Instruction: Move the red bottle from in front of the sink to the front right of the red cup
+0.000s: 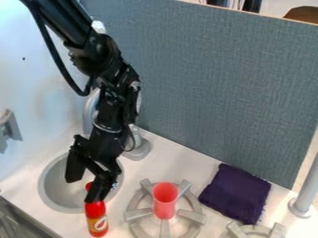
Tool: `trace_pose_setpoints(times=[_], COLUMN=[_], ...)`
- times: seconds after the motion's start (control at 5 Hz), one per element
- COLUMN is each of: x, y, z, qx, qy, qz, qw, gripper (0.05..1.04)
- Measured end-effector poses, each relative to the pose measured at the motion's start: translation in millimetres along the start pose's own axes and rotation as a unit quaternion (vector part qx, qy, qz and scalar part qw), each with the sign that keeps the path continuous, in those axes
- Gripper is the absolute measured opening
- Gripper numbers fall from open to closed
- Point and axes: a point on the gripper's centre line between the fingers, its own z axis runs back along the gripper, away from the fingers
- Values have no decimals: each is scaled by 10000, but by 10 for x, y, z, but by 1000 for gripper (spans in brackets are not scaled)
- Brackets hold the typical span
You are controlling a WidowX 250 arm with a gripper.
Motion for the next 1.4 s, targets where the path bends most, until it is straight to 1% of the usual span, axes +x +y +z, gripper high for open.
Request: trace_pose_setpoints(times=[0.2, 0.4, 0.8, 1.0, 1.2, 1.4], x=[40, 58, 58, 44, -77, -167], y=[1, 16, 9, -8, -106, -446], z=[-92, -104, -129, -136, 101, 457], qx=[-9, 21, 2, -19, 219, 627], qy=[189, 217, 259, 270, -11, -508], qz=[10, 8, 17, 31, 55, -442], qw=[9998, 9998, 9997, 9996, 9997, 9958], gripper=[1001, 961, 394, 336, 336, 336])
